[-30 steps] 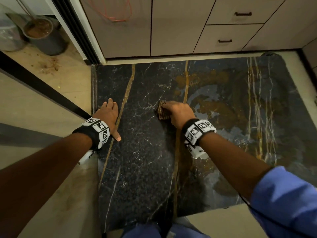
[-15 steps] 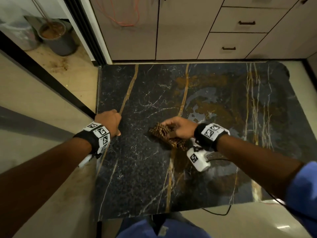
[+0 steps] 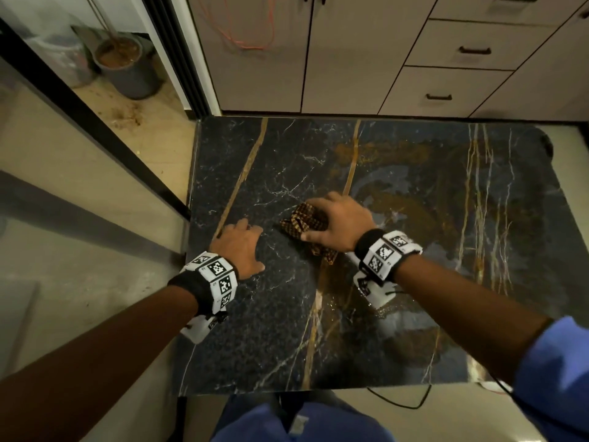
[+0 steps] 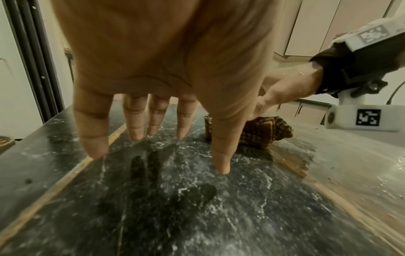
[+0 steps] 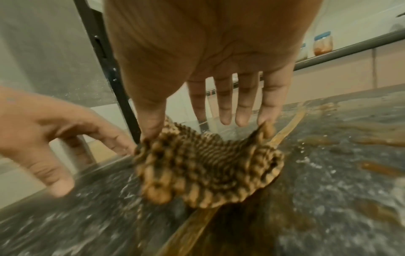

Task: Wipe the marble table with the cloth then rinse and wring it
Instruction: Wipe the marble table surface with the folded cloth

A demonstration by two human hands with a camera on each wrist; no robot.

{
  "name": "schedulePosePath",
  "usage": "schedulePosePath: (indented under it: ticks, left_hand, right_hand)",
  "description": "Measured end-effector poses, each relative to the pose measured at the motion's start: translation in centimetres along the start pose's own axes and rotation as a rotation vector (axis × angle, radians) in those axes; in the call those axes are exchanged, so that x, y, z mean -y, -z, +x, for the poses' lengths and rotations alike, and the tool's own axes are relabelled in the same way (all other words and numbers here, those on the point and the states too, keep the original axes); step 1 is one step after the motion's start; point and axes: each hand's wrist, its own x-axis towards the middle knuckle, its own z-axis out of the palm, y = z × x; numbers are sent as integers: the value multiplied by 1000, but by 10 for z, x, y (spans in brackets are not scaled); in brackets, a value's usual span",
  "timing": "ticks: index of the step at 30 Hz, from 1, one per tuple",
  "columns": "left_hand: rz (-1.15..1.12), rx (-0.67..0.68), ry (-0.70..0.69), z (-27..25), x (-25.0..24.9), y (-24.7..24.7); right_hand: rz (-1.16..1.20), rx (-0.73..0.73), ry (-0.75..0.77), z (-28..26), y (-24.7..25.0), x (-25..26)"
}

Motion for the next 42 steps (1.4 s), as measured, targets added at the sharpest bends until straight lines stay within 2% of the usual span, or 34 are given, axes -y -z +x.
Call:
schedulePosePath:
  ticks: [3,6,9,11,14,16,19,24,31,34,37,42]
  left_hand:
    - [-54,61,18,-2,-1,-8]
    - [-65,111,31,-6,-5,-14]
    - [-52,85,45,-10,-10,-18]
    - [-46,68,47,-11,-12,-21]
    - [-44,61,46,-11,-12,-20]
    - [-48,58,49,-12,-13,-19]
    - [-43,71,58,-12,-14,-19]
    - [-5,82,52,-11,-14,-20]
    - [26,96,61,-10,-16,-18]
    - [14,87,58,-10,-15,-19]
    - [17,80,57,-11,-15,-20]
    - [-1,48,48,-15,-14,-19]
  right_hand:
    - [-54,59,-2,-6,-14,11]
    - [-1,29,11,3,-4,8]
    - [46,21,-117,15,17,-4]
    - [-18,-36,-155,15,25,-10]
    - [-58,-175,-6,3,19,0]
    - [-49,-141,73,-8,2,11]
    - [-139,8,-1,-16,-24,23]
    - [-151,-74,-51,-5,-30,19]
    - [21,-118,-38,9,-22,12]
    - [16,-114,51,-15,-35,14]
    - [-35,-19,209,-59,-57,16]
    - [-41,149,380,-119,-71,1]
